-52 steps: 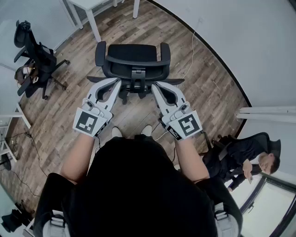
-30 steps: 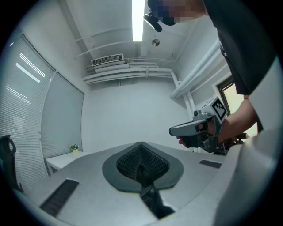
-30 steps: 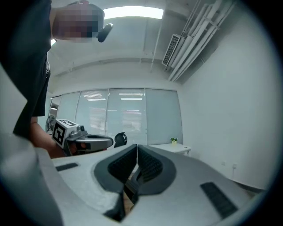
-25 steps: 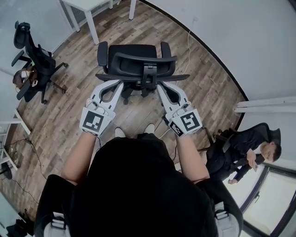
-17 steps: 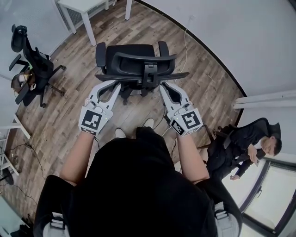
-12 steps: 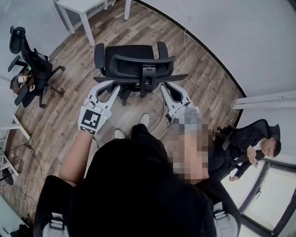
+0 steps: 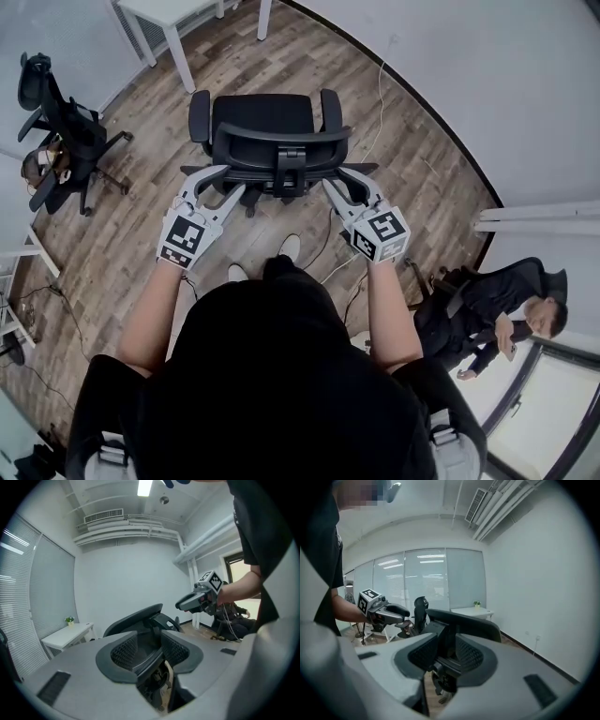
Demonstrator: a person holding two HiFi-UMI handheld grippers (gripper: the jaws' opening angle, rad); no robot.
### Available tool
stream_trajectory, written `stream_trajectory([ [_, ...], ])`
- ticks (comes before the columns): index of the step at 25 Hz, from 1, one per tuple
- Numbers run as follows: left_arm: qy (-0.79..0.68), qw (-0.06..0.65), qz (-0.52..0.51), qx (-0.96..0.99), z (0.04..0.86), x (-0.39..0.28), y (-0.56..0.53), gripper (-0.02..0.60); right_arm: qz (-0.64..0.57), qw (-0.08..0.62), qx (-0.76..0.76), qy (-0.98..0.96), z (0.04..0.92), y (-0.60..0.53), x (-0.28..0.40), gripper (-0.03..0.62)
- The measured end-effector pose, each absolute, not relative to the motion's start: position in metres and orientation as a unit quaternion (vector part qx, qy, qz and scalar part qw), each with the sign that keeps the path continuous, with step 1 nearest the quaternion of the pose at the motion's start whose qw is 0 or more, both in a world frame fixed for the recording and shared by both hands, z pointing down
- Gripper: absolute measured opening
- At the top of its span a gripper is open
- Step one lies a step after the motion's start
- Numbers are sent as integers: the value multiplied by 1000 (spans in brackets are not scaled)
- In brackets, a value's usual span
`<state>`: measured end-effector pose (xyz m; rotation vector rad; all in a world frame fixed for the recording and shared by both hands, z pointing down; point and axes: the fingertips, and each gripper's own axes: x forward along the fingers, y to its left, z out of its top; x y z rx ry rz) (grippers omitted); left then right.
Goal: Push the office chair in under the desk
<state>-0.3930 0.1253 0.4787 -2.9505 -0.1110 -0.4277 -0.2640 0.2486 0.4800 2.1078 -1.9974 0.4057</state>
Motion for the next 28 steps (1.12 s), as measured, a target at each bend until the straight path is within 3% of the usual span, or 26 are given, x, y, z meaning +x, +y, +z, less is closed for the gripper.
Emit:
stream_trajectory([
  [5, -63, 107, -200, -972, 507, -381, 124, 196, 170, 163, 676, -698, 509, 244, -253, 159],
  [9, -95, 163, -265, -946, 535, -375, 121, 222, 189, 253, 629, -710, 537, 244, -247, 175],
  [13, -126, 225, -314, -913, 554, -370, 120, 229, 186, 321, 596, -713, 550, 243, -238, 176],
  [18, -161, 249, -361, -884, 574, -366, 121, 229, 178, 418, 541, -708, 569, 245, -228, 176],
  [28, -200, 290, -421, -836, 599, -362, 120, 229, 172, 517, 438, -714, 593, 250, -233, 176],
])
